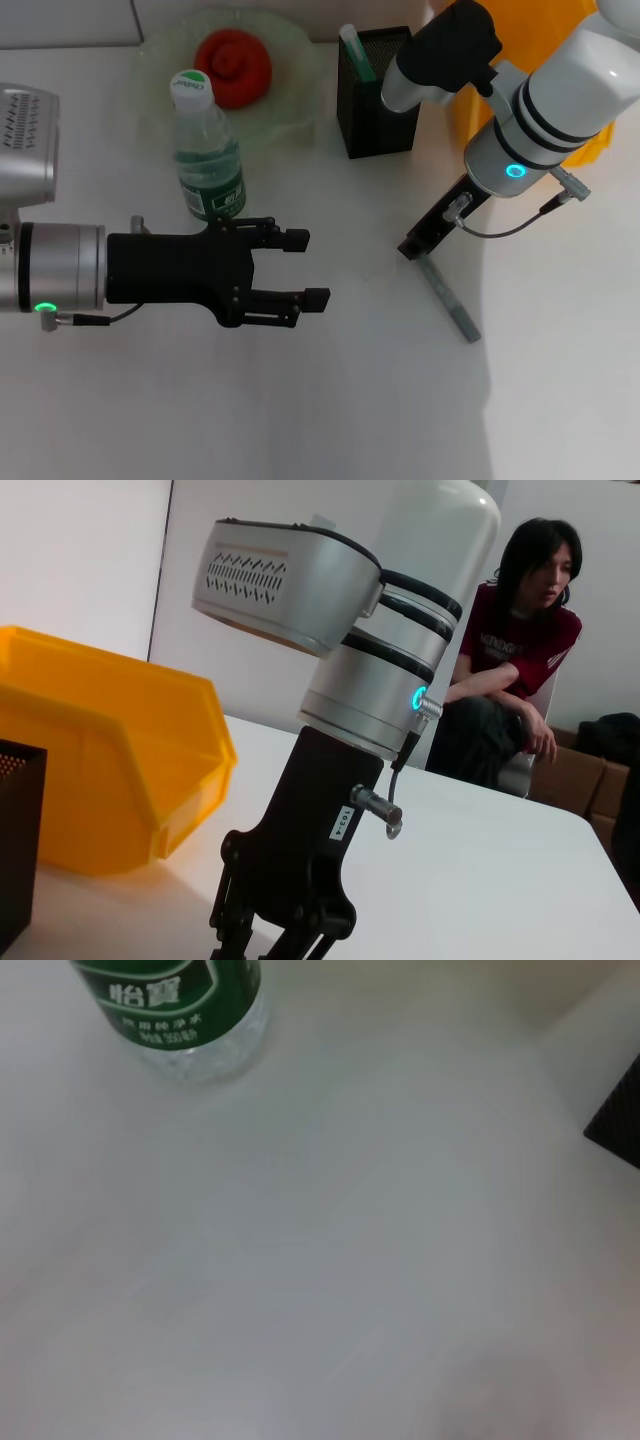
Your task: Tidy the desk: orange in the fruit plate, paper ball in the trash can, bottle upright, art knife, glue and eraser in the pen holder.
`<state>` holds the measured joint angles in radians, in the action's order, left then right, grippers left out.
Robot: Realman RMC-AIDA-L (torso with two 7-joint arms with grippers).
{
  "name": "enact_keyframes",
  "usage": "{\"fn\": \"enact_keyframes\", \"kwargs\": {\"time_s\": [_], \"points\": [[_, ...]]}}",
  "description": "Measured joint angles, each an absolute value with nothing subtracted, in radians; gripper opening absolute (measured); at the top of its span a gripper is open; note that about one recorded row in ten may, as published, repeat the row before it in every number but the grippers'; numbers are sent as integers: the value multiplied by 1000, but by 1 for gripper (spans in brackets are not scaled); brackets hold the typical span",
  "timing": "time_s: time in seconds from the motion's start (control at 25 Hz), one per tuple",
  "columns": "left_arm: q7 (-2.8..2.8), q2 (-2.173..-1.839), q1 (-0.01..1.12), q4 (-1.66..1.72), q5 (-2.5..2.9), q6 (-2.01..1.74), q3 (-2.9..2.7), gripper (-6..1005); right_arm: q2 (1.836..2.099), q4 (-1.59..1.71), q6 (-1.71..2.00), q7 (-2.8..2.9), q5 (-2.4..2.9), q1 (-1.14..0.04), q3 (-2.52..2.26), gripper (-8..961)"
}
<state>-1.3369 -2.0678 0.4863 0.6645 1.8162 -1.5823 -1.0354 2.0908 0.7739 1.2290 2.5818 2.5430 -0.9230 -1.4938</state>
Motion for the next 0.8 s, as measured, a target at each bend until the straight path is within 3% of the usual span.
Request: {"fn": "enact_keyframes", "kwargs": {"time_s": [0.44,0.52,0.8], "points": [[-1336,-2068,486,663,1815,-1578,-1035,783,2091,761,1212,2583,2540,-935,-1524,268],[-1336,-2068,486,663,1814,-1578,-1035,783,2091,761,1212,2583,2540,-935,-1524,139],[-1336,-2068,486,663,1813,-1577,-1033,783,2091,790,1217,2581,2539,-925,-1518,138]]}}
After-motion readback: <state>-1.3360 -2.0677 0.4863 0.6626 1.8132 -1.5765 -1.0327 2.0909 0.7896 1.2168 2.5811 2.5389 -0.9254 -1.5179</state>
